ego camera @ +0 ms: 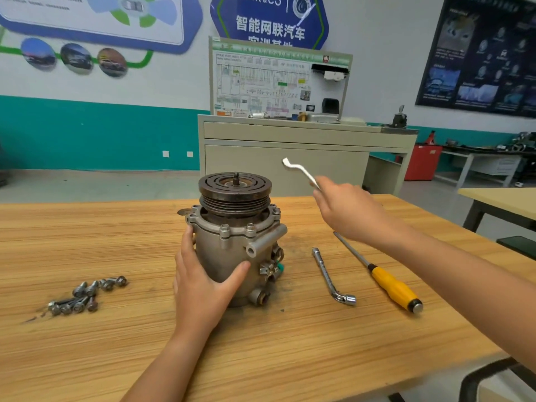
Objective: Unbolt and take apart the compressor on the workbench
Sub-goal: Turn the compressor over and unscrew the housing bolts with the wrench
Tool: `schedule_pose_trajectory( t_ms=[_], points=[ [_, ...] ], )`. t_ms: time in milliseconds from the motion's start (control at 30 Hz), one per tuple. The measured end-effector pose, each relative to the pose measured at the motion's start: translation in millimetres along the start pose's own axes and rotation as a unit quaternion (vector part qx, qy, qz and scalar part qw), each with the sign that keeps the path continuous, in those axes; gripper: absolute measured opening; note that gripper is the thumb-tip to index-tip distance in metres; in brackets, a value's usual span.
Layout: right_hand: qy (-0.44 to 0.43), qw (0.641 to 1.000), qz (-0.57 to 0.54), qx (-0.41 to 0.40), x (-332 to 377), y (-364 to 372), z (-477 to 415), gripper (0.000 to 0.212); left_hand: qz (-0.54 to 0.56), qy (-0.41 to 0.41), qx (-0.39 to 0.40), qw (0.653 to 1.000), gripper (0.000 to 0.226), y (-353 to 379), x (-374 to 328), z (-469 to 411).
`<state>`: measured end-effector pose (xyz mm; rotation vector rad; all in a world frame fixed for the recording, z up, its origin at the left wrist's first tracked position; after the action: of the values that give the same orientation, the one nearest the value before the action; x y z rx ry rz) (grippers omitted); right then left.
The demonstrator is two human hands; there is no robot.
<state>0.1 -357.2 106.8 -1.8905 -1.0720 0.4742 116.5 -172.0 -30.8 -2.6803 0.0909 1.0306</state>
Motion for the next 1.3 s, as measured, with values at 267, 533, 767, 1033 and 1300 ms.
schedule_pose_trajectory(
  t_ms=[267, 533, 767, 1033, 1300],
  points=[
    [-0.076, 0.958, 0.276, 0.027, 28.9, 0.1, 36.8, 0.04, 0.002, 0.003, 0.001, 1.0, 0.109, 0.4, 1.3, -0.5],
    [-0.116, 0.941, 0.311, 0.071, 35.8, 9.7, 35.2, 0.028, 0.012, 0.009, 0.001, 1.0, 0.108, 0.7, 4.4, -0.3],
    [-0.104, 0.935, 0.33, 0.08, 14.1, 21.8, -2.7, 0.033, 0.031, 0.018, -0.007, 0.999, 0.101, 2.1, 7.7, -0.3],
    [-0.177, 0.97, 0.167, -0.015, 63.8, 59.5, -56.1, 0.036, 0.062, 0.008, -0.004, 0.998, 0.094, 1.7, 11.4, 3.6],
    [0.031, 0.987, -0.155, -0.023, -10.0, 16.5, -46.4, 0.029, 0.072, -0.001, -0.008, 0.997, 0.085, 2.1, 13.4, 1.9]
  ],
)
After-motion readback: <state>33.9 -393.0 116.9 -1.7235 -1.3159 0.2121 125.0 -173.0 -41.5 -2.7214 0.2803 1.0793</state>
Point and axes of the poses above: each hand's wrist, its own z-axis away from the middle knuckle, its own y-axis out of the palm, x = y × z, the point moved 10 cm from there along -z, towards the middle knuckle, and after that the axes turned 15 degrees about y, right-handed, at the moved point
